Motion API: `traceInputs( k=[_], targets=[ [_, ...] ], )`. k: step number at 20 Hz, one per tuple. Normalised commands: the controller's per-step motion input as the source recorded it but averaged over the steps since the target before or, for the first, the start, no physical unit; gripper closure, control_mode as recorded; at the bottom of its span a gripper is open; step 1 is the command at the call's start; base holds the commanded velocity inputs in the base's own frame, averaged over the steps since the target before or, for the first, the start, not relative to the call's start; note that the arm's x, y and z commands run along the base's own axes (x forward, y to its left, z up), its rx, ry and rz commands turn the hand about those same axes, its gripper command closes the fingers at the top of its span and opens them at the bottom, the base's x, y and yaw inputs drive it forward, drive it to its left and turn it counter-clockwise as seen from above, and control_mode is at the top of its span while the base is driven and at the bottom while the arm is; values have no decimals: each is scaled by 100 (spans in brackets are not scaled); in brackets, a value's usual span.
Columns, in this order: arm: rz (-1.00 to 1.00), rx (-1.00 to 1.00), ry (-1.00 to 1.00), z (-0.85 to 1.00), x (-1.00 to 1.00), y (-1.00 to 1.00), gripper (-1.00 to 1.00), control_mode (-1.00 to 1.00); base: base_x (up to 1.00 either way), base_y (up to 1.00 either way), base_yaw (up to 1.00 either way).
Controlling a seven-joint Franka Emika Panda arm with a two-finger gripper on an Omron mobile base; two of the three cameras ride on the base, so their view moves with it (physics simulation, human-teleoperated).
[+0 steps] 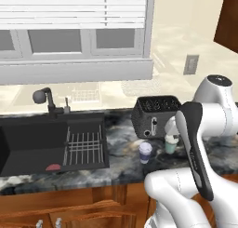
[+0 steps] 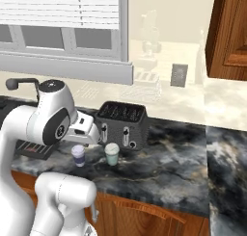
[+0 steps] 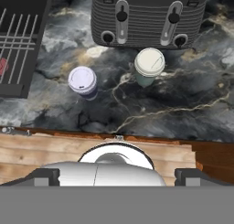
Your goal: Move the drinks to the dining counter.
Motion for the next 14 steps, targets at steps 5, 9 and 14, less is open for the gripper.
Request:
traceInputs(
  k=[5,9,14],
  targets=[
    [0,0,0,0,0,0,-100,100,95,3,-13],
    [0,0,0,0,0,0,-100,100,76,0,0],
    [-4,0,15,-2,44,1,-100,-100,13,0,0]
  ],
)
